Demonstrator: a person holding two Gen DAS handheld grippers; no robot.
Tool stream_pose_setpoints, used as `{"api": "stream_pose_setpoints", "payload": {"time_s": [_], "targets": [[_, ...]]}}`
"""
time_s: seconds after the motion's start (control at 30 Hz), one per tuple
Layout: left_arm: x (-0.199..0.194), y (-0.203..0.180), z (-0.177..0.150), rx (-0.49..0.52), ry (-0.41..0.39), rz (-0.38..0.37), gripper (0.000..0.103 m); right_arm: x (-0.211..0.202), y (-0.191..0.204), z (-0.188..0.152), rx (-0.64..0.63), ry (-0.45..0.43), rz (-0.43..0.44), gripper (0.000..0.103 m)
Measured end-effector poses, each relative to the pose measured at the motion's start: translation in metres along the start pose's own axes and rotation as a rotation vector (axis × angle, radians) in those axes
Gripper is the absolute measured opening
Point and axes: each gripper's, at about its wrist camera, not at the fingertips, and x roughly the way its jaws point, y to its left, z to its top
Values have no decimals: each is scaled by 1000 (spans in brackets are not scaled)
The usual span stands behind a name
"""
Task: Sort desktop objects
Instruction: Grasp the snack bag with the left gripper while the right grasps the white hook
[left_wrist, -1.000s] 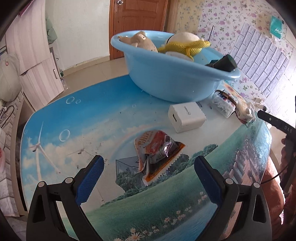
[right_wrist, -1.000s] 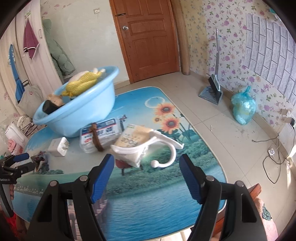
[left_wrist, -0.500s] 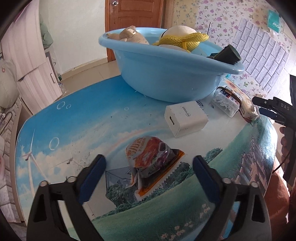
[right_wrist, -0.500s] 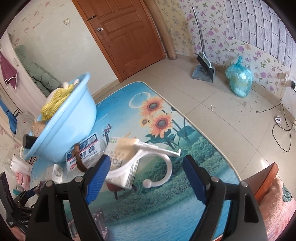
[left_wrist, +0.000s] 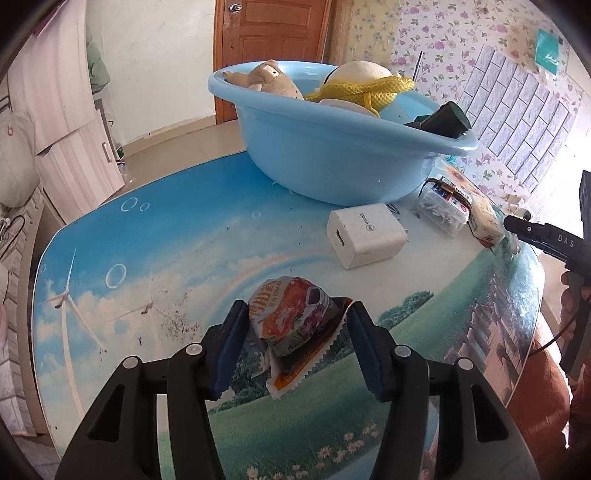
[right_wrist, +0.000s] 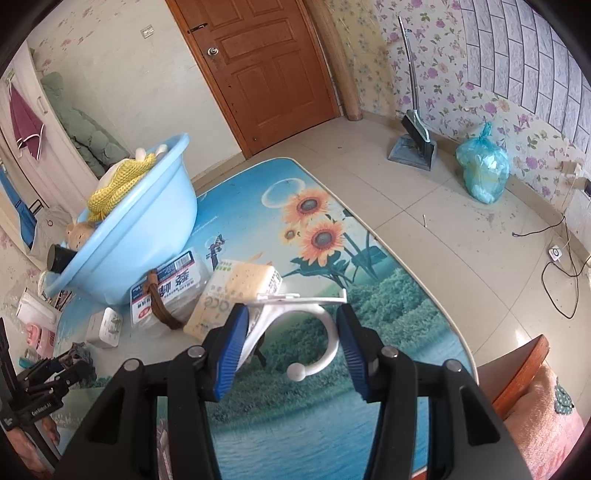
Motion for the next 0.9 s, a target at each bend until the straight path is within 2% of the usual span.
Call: {"api": "stream_pose_setpoints", "payload": {"time_s": [0.27,0.6,0.77,0.9], "targets": [[-14,2,-10,-1,-20,-21,54,-21,9,-15,-72,-6,15,49],[-23,-2,-25,15,-14,-24,54,-30,54,-43,-223,20,71,49],[-17,0,-23,15,-13,-10,55,-27,68,-53,-268,25,50,49],[-8,-2,-18,35,-12,6,60,-23,70,-56,-279,32,31,49]]}}
